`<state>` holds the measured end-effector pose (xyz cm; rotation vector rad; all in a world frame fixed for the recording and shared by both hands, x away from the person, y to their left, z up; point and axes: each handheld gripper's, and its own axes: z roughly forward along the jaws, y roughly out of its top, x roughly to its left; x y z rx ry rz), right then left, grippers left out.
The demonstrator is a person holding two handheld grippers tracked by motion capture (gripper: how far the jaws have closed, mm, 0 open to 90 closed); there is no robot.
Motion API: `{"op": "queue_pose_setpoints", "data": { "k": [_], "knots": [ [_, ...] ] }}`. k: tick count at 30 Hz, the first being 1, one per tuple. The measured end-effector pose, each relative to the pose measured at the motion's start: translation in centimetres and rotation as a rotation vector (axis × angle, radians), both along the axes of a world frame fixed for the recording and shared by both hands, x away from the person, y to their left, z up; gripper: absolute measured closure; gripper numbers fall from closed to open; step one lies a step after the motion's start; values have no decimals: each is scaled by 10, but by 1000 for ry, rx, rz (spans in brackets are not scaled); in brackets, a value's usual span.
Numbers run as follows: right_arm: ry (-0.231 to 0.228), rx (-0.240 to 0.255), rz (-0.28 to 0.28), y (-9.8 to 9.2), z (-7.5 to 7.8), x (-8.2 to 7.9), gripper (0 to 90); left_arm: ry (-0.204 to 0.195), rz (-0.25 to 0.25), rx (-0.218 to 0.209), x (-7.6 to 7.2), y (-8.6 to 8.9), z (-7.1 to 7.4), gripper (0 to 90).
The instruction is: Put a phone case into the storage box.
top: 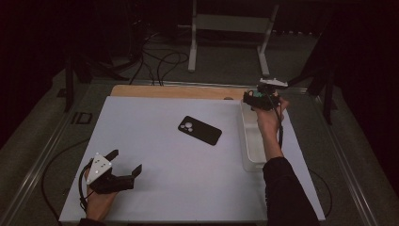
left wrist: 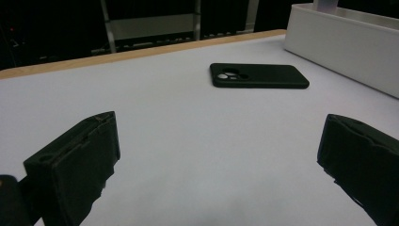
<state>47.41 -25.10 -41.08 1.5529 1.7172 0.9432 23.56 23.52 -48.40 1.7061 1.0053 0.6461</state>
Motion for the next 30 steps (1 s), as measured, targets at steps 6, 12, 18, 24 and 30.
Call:
{"op": "queue_pose_setpoints", "data": {
  "k": [6,12,18,24,30],
  "knots": [
    [15,1,-1,1,-6,2,161,4,-5,3,0,-1,0,5],
    [23,0,-6,1,-10,5,161,4,-5,2,0,-1,0,4],
    [31,-6,-12,2,-16,8,161,7,-8,0,0,-1,-1,5],
    [33,-5,-20,3,-18,10,161,8,-10,2,0,-1,-1,5],
    [40,-8,-21,2,-22,12,161,8,-10,1,0,-1,-1,5]
  ]
}}
